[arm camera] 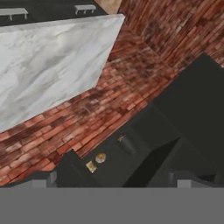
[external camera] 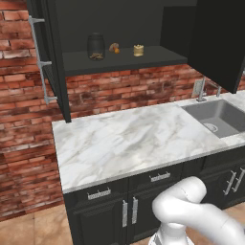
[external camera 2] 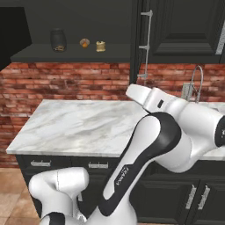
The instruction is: Pick the candle and jar from the dining table and place them in the open cabinet. Close the cabinet after placing the objects.
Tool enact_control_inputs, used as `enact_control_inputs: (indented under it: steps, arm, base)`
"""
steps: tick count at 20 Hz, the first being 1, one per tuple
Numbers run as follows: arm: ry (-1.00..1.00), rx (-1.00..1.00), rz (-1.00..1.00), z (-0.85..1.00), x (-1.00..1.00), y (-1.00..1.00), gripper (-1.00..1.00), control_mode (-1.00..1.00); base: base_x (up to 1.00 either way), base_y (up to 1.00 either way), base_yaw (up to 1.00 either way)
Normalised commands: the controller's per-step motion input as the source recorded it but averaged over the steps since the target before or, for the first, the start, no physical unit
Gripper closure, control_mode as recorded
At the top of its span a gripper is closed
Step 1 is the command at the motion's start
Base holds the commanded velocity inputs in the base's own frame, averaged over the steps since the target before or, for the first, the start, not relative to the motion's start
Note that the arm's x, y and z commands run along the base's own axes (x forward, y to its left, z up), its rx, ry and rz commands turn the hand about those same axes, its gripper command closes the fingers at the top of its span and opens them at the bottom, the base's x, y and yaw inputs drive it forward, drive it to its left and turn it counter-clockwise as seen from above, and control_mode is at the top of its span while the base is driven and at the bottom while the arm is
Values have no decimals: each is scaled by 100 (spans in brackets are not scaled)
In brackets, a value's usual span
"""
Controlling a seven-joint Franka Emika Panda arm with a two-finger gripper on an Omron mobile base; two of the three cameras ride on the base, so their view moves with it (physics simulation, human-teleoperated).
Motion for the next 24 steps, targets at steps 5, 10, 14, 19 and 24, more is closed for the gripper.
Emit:
enact_control_inputs:
  steps: [5, 10, 14, 19, 24]
  arm:
    - [0, 10, 0, 5, 47, -37, -100, -100]
    - [0, 3, 0, 17, 47, -21, -100, -100]
    - [0, 1, 0, 20, 34, -20, -100, -100]
    - [0, 0, 0, 15, 38, -26, -100, -100]
    - [0, 2, 0, 1, 49, -8, -100, -100]
  base:
    - [0, 0, 0]
    - [0, 0, 0]
    - [0, 0, 0]
    - [0, 0, 0]
    - [0, 0, 0]
